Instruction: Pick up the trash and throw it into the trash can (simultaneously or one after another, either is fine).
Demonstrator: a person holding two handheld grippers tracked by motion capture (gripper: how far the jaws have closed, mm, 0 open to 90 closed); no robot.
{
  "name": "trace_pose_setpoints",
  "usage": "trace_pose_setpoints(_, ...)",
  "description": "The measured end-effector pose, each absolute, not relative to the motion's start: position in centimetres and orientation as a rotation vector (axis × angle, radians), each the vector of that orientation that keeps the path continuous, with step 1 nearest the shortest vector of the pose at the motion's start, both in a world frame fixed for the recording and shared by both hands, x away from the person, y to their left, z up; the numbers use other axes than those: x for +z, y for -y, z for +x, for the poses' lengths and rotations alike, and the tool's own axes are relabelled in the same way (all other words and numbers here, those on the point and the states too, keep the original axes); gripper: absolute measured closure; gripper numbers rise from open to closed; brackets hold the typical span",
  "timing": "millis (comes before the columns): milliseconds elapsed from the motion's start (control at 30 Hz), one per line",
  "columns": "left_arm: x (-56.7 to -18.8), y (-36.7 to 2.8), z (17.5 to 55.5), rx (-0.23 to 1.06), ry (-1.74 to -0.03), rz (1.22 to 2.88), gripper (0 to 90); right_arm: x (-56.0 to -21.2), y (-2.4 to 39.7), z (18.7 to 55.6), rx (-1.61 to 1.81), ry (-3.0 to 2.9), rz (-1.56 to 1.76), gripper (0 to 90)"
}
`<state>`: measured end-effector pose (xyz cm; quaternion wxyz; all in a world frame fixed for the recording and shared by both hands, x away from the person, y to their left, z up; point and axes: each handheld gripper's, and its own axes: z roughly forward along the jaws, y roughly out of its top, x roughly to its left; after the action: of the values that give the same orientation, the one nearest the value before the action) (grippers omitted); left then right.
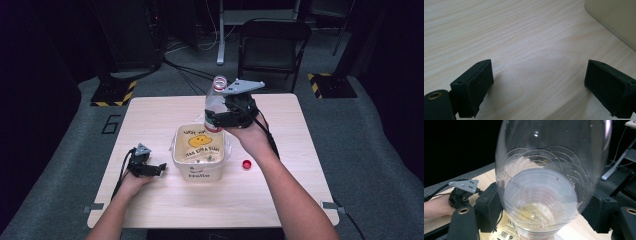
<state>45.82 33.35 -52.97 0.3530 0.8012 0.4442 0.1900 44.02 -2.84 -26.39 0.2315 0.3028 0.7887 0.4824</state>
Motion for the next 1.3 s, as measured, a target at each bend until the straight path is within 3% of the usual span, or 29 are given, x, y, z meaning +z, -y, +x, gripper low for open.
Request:
trace_pose_setpoints(500,-53.0,-33.4,45.8,0.492,-1.149,2.072,8.2,-27.7,1.2,44.5,1.34,-2.198,0.811,25.0)
trace_pose_setpoints(1300,-53.0,-33.4,45.8,0.491,-1.149,2.072,8.2,-32.7,-0.2,46.5,1.208,-2.267,0.867,25.0)
